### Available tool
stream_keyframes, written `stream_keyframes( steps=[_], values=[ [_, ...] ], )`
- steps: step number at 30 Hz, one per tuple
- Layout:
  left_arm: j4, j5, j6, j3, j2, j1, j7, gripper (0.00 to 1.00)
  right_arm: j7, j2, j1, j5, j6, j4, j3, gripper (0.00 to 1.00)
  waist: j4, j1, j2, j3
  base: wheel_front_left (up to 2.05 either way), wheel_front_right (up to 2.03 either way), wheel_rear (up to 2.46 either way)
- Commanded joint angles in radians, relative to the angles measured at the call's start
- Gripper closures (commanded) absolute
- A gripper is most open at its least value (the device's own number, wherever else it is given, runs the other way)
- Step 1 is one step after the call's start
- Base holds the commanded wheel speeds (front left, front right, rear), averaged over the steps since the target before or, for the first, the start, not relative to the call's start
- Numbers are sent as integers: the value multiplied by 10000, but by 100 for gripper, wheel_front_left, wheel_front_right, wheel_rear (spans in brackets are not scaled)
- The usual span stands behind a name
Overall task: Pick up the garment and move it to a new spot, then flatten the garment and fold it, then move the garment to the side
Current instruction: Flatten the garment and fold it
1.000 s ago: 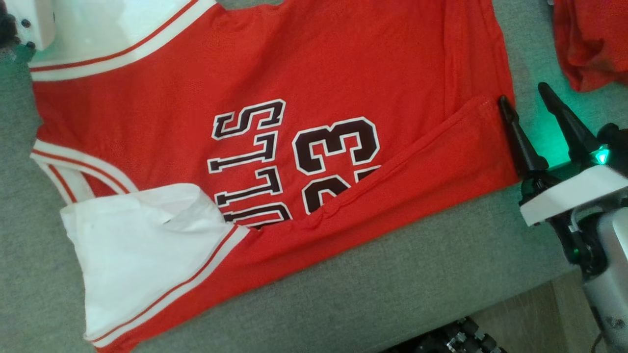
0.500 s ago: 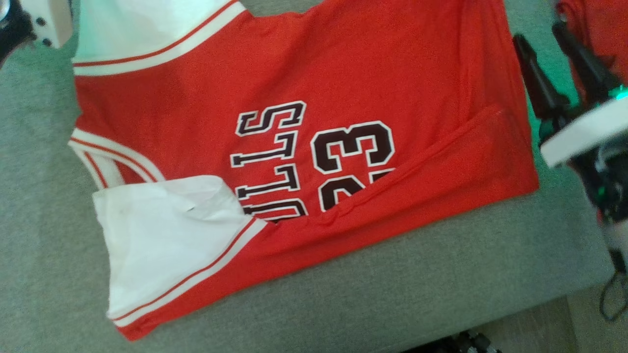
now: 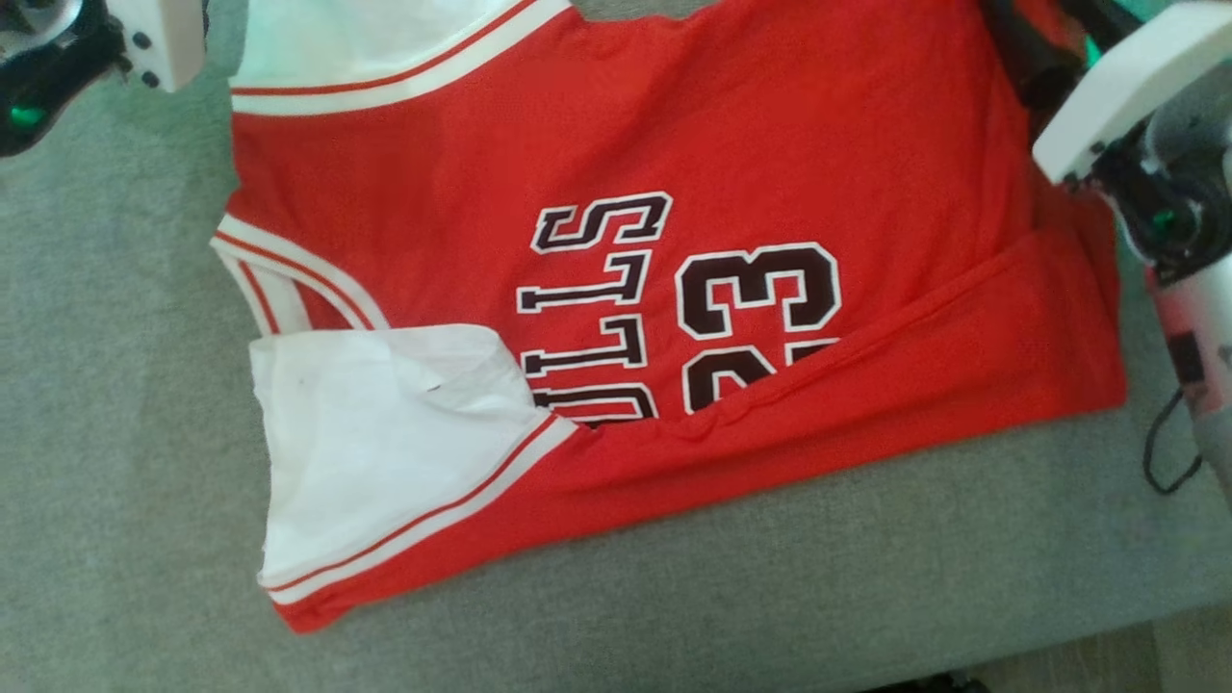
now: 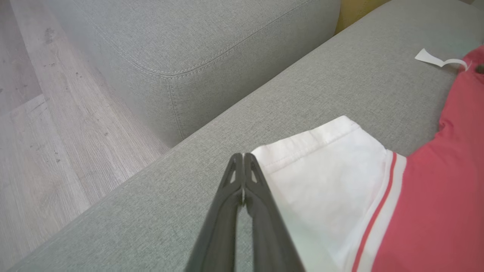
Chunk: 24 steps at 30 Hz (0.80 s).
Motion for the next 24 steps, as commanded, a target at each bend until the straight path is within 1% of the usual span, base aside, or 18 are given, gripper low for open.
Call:
stream_keyframes(
  steps=[1,4,5,6,7,8,11,15,18,19,21,24],
  values=[
    [-209,-68,16,323,334,-631,-116,100,-95,8,-256,35,-7,23,71,0,94,-1,0,37,0,0,0],
    [-202,-123,16,130,351,-737,-247,100,-250,23,-693,5,-7,581,154,0,196,-1,0,78,0,0,0],
    [-200,-149,16,70,351,-771,-291,100,-302,10,-820,-5,-7,719,189,5,231,-1,0,93,0,0,0],
    [-188,-168,16,13,357,-803,-342,100,-366,1,-936,-5,-7,839,220,27,252,-1,0,101,0,0,0],
    [-172,-181,16,-44,362,-831,-401,100,-414,-3,-1034,18,-7,940,253,58,273,-1,0,107,0,0,0],
    [-127,-204,16,-139,360,-876,-564,100,-468,-9,-1164,126,-7,1065,331,100,311,-1,0,103,0,0,0],
    [-63,-108,16,-267,343,-992,-1028,100,-567,-151,-1303,304,-7,1175,410,100,378,-1,0,71,0,0,0],
    [200,209,16,-309,325,-1217,-2094,100,-846,-333,-1444,744,-7,1085,371,100,442,-1,0,-29,0,0,0],
    [422,450,16,-257,257,-1456,-3000,100,-1092,-640,-1469,1164,-7,808,263,100,549,-1,0,-115,0,0,0],
    [422,450,16,-257,257,-1456,-3000,100,-1092,-640,-1469,1164,-7,808,263,100,549,-1,0,-115,0,0,0],
    [551,504,16,-191,175,-1591,-3591,100,-1195,-924,-1429,1480,-7,588,181,100,644,-1,0,-169,0,0,0],
    [597,375,16,-221,93,-1616,-4209,100,-1302,-1332,-1198,1873,-7,195,83,100,790,-1,0,-282,0,0,0]
  ],
)
